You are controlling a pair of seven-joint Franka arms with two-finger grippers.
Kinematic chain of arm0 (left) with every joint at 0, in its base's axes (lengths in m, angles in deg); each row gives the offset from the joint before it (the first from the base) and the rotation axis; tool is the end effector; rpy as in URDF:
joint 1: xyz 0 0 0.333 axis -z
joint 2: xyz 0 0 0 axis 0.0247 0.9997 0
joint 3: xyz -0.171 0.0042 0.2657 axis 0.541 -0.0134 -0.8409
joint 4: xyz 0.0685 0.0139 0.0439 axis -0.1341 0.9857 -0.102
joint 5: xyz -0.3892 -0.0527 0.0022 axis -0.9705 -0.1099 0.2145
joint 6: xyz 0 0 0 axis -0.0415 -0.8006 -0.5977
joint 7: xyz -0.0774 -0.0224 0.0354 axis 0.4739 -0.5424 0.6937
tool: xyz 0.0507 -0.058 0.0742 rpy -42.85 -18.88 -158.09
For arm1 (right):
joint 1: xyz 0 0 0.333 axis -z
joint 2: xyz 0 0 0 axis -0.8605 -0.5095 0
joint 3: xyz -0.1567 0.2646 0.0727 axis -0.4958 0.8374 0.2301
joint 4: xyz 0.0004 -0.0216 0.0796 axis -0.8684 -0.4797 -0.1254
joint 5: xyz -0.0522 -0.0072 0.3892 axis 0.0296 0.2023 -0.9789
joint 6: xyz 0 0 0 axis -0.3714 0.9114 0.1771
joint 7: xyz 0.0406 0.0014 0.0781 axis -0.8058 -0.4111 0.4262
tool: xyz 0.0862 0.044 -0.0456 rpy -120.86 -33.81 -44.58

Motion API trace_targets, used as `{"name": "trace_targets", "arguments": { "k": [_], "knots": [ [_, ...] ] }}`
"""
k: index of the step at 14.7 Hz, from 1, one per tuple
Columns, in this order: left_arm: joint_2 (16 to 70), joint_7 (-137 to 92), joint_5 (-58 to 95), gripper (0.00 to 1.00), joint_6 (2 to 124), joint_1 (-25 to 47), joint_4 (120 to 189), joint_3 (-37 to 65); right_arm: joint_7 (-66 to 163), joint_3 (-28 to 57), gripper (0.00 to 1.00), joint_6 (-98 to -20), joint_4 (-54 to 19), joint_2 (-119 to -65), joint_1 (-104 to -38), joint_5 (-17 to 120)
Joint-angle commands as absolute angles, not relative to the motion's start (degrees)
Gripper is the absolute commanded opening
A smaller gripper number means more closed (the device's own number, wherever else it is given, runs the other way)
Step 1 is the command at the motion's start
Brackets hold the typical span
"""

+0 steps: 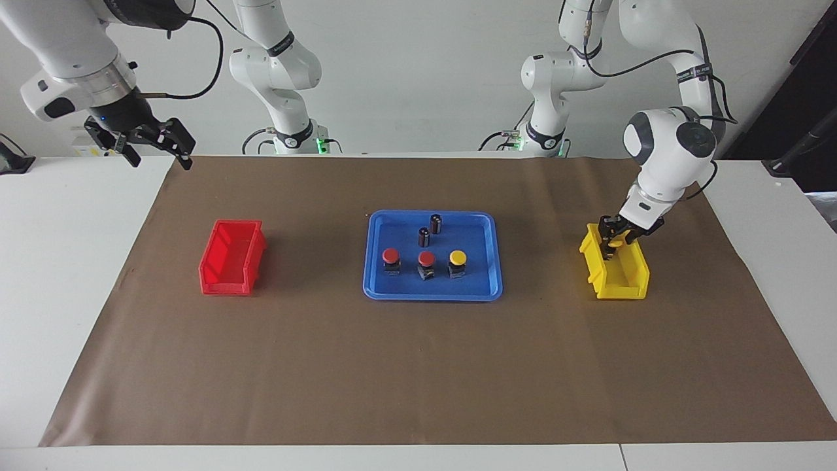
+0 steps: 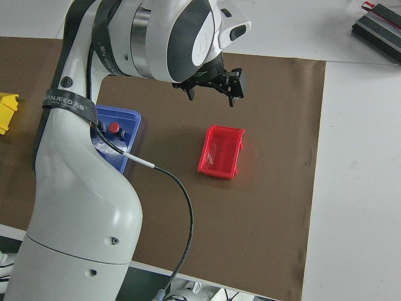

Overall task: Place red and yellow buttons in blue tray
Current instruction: 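Carry the second yellow button into the blue tray with the left gripper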

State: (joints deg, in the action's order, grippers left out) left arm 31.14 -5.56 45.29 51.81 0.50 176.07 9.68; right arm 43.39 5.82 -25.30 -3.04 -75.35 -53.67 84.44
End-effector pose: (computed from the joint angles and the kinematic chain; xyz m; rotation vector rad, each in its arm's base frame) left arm 0.5075 -0.0056 0.3626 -3.1192 0.0916 0.0533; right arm 0.5308 -0.0728 0.6364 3.1033 -0.1306 -0.1124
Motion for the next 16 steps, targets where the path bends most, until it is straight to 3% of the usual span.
{"name": "trace_targets", "arguments": {
  "k": [1, 3, 7, 11, 16],
  "knots": [
    [29.86, -6.96, 45.92, 0.02, 52.80, 1.05, 177.18, 9.63, 44.53, 5.03, 1.00, -25.46, -4.13, -74.41, -53.57, 86.26],
    [30.91, -6.44, 45.83, 0.02, 48.08, 0.96, 171.85, 9.54, 44.62, 4.24, 1.00, -25.38, -3.17, -75.02, -54.36, 86.44],
    [33.72, -6.41, 45.66, 0.02, 26.65, 4.19, 149.88, 10.15, 44.53, 3.62, 1.00, -24.50, -3.52, -75.46, -55.85, 84.25],
    [34.16, -36.96, 44.78, 0.02, 36.42, 21.66, 154.93, 10.24, 44.53, 3.80, 1.00, -23.44, -3.61, -75.29, -56.12, 84.15],
    [42.07, -49.66, 44.78, 0.02, 46.10, 30.92, 155.11, 10.16, 44.62, 3.89, 1.00, -23.35, -3.69, -75.20, -56.47, 82.83]
  ]
}}
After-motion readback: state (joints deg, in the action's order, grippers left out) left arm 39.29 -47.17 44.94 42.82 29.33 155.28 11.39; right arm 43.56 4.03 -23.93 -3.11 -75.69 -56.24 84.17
